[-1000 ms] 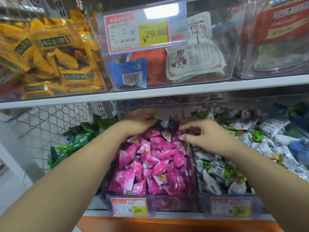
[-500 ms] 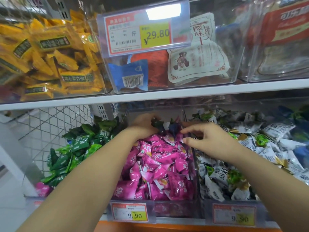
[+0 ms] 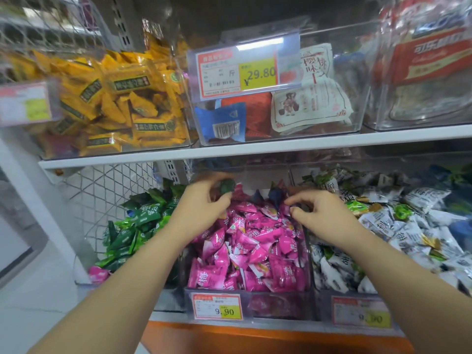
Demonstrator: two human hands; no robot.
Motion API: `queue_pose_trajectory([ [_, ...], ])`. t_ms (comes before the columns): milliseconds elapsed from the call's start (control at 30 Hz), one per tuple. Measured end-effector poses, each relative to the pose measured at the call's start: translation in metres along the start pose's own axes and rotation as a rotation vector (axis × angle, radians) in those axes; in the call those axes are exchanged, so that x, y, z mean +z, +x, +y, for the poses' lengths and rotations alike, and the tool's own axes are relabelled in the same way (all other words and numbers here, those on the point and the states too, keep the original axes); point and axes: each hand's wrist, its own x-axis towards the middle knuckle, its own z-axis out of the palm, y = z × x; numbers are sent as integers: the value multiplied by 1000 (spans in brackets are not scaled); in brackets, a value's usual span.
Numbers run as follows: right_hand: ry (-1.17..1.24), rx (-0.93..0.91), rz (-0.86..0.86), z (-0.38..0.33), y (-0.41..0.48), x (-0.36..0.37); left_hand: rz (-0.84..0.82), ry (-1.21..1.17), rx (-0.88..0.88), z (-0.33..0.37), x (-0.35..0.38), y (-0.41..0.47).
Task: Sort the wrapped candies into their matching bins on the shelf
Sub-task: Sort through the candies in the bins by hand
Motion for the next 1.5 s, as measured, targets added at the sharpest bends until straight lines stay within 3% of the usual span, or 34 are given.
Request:
queue_pose_trajectory([
  [233,63,34,111,-1,-5,12,326,326,15,-33,-37,-46],
  [300,75,52,121,-3,-6,14,354,412,-39,-49,-46,-51],
  [533,71,34,113,-5,-8,13,-15,648,-233,-82,-44,-53],
  [667,85,24,108,-4,-9,12,-106,737,-387,-82,-45,-38],
  [800,99,12,93,-4,-10,11,-179,667,-488,-74,-43,-29],
  [900,69,2,73,-4,-8,8,-46,666,-396,-60,-41,-30],
  [967,37,-15,57,-3,-7,6,93,662,-268,-43,-36,-29],
  [1033,25,-22,29,-2,-6,4,130,589,-131,-23,-25,-22],
  [1200,82,-41,-33,3,-5,0,-141,283,31,4,16,20],
  [1367,160,-4,-78,12,-2,-7,-288,225,-19,7,58,73],
  [1500,192,-3,-118,14,1,-8,-468,323,4,11,70,96],
])
